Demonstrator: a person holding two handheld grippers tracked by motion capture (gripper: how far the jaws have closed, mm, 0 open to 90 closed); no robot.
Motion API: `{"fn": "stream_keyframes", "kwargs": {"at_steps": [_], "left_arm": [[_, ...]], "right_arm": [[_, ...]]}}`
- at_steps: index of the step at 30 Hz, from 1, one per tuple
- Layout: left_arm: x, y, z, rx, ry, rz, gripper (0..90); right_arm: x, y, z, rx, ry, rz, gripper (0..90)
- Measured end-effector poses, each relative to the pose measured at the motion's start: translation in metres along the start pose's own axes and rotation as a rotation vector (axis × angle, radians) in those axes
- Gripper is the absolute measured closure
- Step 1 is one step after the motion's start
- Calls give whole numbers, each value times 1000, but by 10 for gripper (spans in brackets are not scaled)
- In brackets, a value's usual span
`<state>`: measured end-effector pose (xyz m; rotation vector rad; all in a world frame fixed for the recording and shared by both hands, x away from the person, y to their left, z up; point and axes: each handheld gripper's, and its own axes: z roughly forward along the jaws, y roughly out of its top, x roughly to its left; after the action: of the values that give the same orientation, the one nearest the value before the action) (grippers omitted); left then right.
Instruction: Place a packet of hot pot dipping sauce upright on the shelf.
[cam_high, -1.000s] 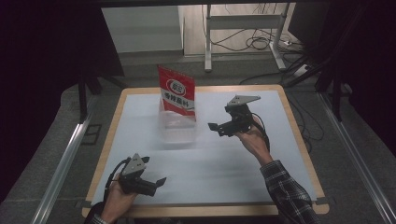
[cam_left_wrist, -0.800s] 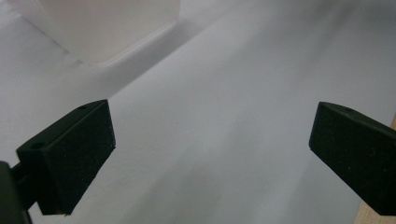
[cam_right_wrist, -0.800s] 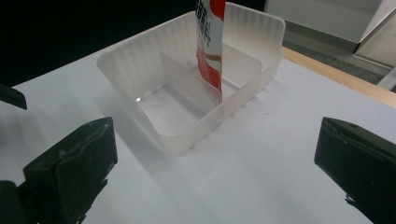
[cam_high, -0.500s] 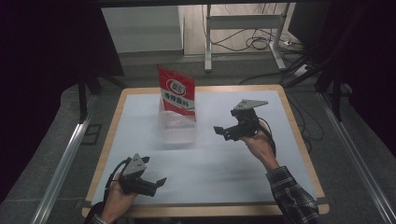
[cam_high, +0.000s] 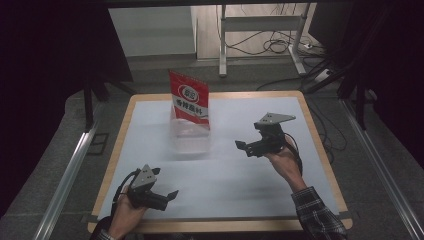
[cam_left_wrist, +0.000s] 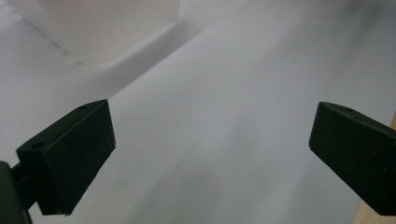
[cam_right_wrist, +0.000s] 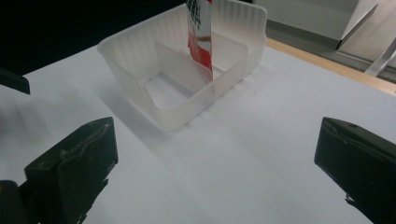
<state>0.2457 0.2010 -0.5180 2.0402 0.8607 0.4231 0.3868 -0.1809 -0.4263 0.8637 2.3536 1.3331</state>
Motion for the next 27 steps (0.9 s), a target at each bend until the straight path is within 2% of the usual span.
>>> {"fn": "stream_keyframes", "kwargs": {"at_steps": [15, 19, 27], "left_arm": [[0, 0, 0, 0, 0, -4, 3], [0, 0, 0, -2, 1, -7, 3], [0, 0, 0, -2, -1, -11, 4]], "right_arm": [[4, -13, -7, 25, -29, -15, 0], [2, -18, -12, 6, -24, 29, 0], [4, -27, -18, 27, -41, 27, 0]]}}
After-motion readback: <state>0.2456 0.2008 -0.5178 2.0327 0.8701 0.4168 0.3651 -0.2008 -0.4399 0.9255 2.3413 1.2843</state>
